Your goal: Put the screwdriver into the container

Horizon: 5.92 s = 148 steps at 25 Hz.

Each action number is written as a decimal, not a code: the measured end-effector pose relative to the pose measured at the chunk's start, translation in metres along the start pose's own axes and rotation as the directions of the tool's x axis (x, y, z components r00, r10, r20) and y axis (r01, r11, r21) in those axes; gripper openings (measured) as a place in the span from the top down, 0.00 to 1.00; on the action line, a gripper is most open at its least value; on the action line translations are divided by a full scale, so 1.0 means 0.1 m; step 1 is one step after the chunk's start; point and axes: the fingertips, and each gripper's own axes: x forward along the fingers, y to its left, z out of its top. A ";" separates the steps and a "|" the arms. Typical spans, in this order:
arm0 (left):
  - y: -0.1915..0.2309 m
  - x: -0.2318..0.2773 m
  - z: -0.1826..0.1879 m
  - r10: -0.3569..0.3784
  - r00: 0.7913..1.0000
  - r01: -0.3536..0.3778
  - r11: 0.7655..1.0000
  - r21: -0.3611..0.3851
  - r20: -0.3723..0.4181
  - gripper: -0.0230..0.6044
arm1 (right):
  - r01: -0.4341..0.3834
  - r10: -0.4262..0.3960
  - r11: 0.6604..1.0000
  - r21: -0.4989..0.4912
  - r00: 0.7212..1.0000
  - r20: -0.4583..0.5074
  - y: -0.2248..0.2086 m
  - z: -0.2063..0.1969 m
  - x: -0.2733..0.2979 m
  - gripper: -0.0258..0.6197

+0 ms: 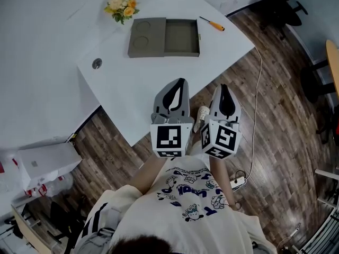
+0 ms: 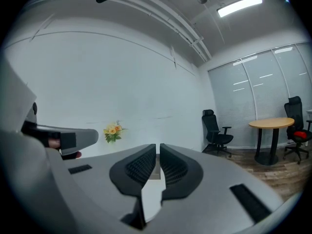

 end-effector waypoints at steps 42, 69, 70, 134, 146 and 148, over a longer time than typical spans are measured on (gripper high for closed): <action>0.26 2.71 0.03 0.274 0.958 -0.277 0.960 -0.028 -0.082 0.93 | -0.254 0.243 0.964 -0.071 0.960 -0.138 -0.96 0.17 2.98 0.89; 0.42 3.47 -0.66 0.322 0.915 -0.347 0.936 -0.065 -0.244 0.93 | -0.398 0.344 0.911 -0.107 0.879 -0.331 -1.13 -0.53 3.91 0.85; 0.42 3.49 -0.68 0.320 0.914 -0.345 0.936 -0.067 -0.248 0.93 | -0.400 0.344 0.910 -0.110 0.876 -0.338 -1.14 -0.56 3.93 0.81; 0.52 3.30 -1.40 0.346 0.858 -0.422 0.896 -0.139 -0.379 0.93 | -0.640 0.416 0.751 -0.159 0.647 -0.639 -1.15 -1.74 4.39 0.75; 0.63 3.22 -1.28 0.368 0.863 -0.436 0.889 -0.143 -0.345 0.93 | -0.593 0.399 0.784 -0.181 0.706 -0.585 -1.02 -1.46 4.34 0.75; 0.65 3.19 -1.23 0.368 0.867 -0.433 0.889 -0.145 -0.337 0.93 | -0.580 0.392 0.792 -0.189 0.722 -0.570 -0.98 -1.36 4.31 0.75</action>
